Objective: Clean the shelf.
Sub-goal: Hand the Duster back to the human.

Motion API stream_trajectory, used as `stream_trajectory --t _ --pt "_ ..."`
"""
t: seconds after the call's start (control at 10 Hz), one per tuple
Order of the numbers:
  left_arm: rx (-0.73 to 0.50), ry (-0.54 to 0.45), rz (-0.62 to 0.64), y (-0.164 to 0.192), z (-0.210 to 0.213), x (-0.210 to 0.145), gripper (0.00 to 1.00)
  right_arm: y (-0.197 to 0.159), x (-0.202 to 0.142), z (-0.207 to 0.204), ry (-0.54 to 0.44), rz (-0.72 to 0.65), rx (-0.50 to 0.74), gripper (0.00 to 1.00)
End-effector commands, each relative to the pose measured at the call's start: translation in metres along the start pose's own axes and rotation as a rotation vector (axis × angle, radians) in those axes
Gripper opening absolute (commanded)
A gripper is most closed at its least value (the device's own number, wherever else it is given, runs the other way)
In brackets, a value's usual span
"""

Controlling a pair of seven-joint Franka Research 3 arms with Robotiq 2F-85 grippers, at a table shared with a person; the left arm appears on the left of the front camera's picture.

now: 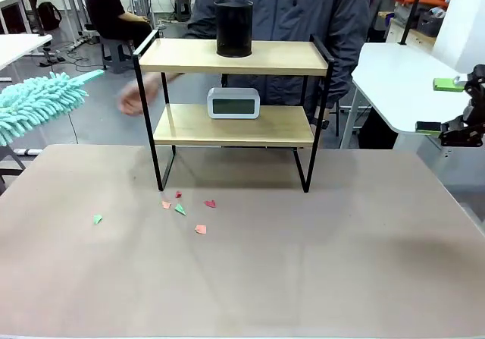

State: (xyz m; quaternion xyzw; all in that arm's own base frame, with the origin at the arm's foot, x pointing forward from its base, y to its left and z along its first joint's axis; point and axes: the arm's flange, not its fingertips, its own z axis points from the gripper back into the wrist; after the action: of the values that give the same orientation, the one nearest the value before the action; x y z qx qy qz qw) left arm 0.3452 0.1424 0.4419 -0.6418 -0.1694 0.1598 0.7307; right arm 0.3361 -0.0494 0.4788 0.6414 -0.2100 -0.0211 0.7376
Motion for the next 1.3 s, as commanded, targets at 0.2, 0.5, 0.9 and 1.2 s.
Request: stream_trajectory --t 0.2,0.5,0.9,1.2 --pt "-0.015 -0.01 -0.009 0.002 0.002 -0.001 0.0 0.001 -0.001 0.001 0.008 0.015 0.008 1.0" --pt "-0.015 -0.01 -0.009 0.002 0.002 -0.001 0.0 0.001 -0.001 0.001 0.008 0.015 0.008 1.0" --pt "-0.021 -0.003 -0.014 0.0 0.003 -0.001 0.73 0.001 -0.001 0.001 0.008 0.015 0.008 1.0" --pt "-0.025 -0.008 -0.023 -0.002 0.014 -0.005 1.0 0.001 -0.001 0.001 0.008 0.015 0.008 1.0"
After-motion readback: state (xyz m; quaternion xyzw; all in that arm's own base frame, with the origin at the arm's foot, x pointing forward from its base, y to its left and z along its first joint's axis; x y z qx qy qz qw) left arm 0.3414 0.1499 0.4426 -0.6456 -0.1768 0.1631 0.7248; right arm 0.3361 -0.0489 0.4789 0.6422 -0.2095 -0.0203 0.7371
